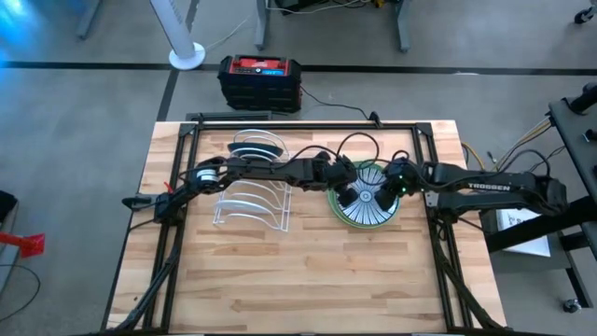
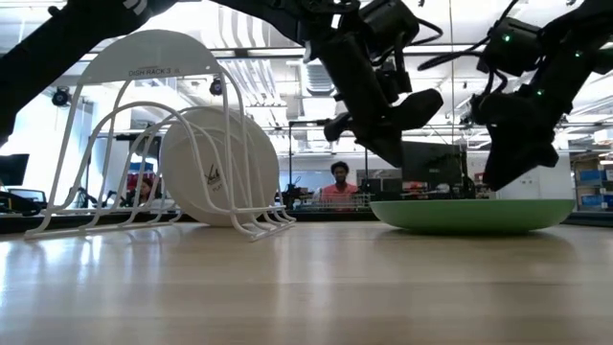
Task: Sort dishes
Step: Put the blue pattern plate in the dish rack
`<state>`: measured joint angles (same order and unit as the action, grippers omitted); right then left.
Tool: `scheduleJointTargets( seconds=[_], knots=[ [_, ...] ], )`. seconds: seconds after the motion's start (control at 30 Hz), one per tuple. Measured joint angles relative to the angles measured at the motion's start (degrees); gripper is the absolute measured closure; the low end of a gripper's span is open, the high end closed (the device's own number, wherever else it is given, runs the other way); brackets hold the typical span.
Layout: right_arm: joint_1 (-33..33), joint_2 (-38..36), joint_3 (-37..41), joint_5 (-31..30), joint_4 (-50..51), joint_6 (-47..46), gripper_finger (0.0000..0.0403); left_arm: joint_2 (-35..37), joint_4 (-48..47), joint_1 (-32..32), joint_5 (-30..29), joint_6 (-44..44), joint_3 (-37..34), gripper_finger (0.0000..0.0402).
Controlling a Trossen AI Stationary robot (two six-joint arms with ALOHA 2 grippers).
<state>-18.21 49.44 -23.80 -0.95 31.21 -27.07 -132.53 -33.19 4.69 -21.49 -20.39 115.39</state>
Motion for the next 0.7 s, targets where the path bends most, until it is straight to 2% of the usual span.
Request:
scheduleJointTargets(
  seconds=[0.4, 0.53, 0.7],
  knots=[
    [4.1, 5.3, 0.7, 0.0, 0.9, -3.1, 0.0363, -0.1, -2.7, 0.1, 17.7, 4.3, -0.2, 0.0401],
    [4.7, 7.0, 0.8, -0.1, 0.9, -3.1, 0.0396, -0.1, -3.8, 0.1, 17.9, 2.1, -0.8, 0.0401],
    [4.7, 9.8, 1.1, -0.5, -1.9, -3.0, 0.0400, -0.1, -4.5, 0.4, 14.8, -3.7, -1.6, 0.0401]
  ],
)
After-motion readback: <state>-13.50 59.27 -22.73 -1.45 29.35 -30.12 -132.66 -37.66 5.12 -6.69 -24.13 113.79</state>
